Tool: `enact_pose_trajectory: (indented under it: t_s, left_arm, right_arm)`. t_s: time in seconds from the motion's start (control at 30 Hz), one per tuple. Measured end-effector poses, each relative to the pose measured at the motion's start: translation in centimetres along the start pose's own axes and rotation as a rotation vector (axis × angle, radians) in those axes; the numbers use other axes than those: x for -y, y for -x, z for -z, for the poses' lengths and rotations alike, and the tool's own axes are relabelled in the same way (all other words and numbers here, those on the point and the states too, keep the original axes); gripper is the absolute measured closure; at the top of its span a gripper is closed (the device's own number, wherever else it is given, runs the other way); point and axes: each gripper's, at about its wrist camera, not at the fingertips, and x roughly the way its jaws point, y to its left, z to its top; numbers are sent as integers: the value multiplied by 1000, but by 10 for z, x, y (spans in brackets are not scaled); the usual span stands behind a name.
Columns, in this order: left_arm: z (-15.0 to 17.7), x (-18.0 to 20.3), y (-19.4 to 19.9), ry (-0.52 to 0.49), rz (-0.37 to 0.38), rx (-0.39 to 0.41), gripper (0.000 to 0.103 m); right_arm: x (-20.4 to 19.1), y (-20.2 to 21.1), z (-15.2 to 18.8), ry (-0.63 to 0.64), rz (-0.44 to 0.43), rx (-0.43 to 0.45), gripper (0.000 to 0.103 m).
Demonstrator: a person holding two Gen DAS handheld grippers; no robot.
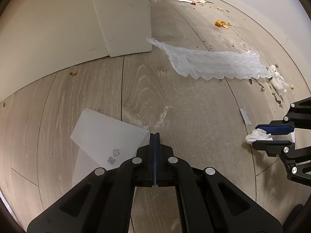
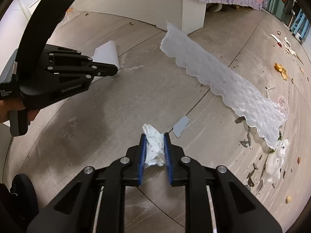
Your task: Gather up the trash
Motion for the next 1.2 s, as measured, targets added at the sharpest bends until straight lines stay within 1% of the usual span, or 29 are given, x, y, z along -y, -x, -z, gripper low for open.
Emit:
enact_pose_trajectory:
  t_s: [0.23,0.83,1.03,1.2]
  left_arm:
    - [1,2,6,-9,1,10,103]
    - [1,-7,13,5,-26,18,103]
    - [1,-15,20,14,-50,28,103]
    - [4,-28,24,35,-70,18,103]
  right_arm:
    - [-2,0,-4,3,-14,11,85]
    - [-1,8,-5,24,-32,28,85]
    - [-5,10,-10,22,-44,37,85]
    - [-13,9,-18,37,-63,47,85]
